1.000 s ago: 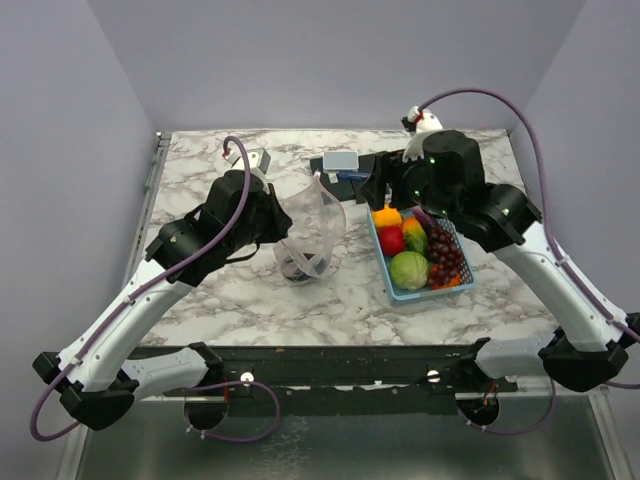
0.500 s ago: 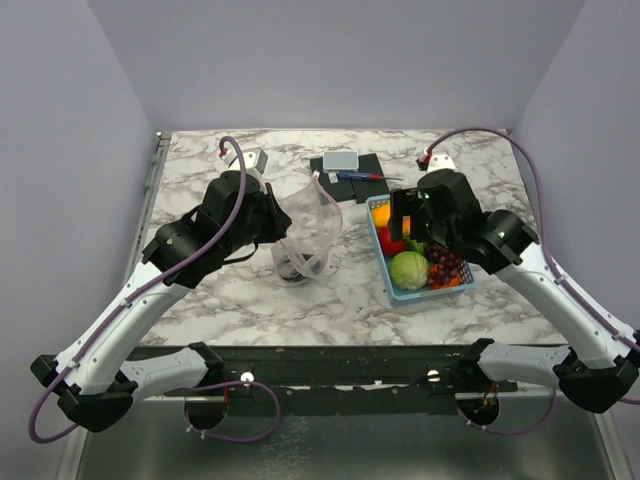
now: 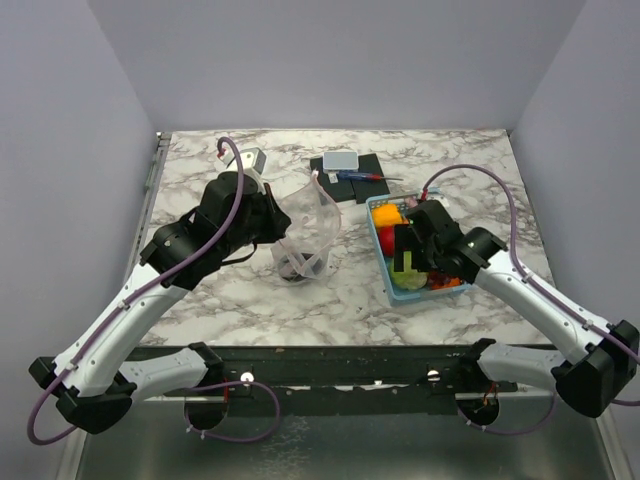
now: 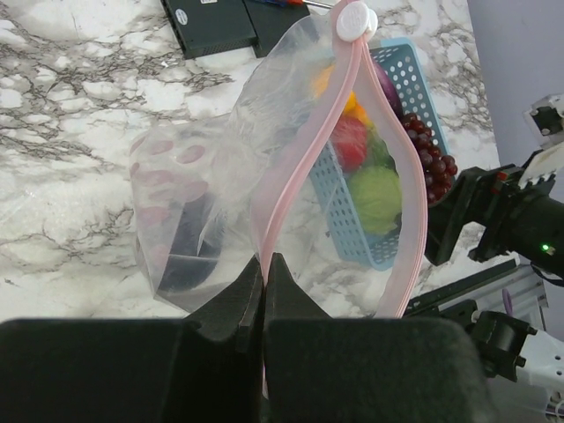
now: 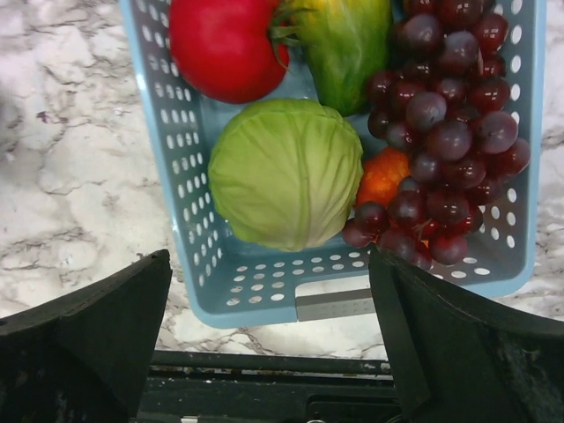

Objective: Place the food in the zip-top bag and seal the zipper
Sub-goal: Pick up the fake vegetable from the bin.

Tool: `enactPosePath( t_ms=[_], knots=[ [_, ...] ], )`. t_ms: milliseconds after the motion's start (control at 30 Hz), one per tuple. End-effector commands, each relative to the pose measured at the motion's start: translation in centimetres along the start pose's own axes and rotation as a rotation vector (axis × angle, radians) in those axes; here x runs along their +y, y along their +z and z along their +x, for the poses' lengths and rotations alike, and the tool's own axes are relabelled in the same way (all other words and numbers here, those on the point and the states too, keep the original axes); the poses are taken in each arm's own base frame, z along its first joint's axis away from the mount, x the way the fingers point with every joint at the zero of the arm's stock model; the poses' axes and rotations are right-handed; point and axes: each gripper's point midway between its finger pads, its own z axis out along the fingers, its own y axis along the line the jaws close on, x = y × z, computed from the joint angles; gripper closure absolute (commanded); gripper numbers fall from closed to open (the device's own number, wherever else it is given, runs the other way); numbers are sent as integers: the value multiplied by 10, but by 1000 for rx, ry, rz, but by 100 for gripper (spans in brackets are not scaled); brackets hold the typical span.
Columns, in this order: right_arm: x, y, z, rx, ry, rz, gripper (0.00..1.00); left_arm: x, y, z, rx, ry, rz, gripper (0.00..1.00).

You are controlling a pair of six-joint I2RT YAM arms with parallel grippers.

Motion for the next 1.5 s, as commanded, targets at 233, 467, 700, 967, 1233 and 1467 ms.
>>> enactPosePath(
  t_ms=[233,467,700,967,1233,1467],
  knots=[
    [5,45,1,54,107,-38,0,0,-5,-3,-30,-12,17,100],
    [-6,65,5,88,132,4,0,2,-7,-3,-36,-12,17,100],
    [-10,78,18,121,135,16,0,2,-4,-2,-28,-10,13,100],
    [-8,90,37,174,126,3,1,1,-1,-1,-21,-4,11,100],
    [-10,96,53,203,107,-5,46,1,0,-1,-19,-2,9,100],
    [-18,85,43,165,83,20,99,1,2,-1,-17,-1,5,100]
  ],
)
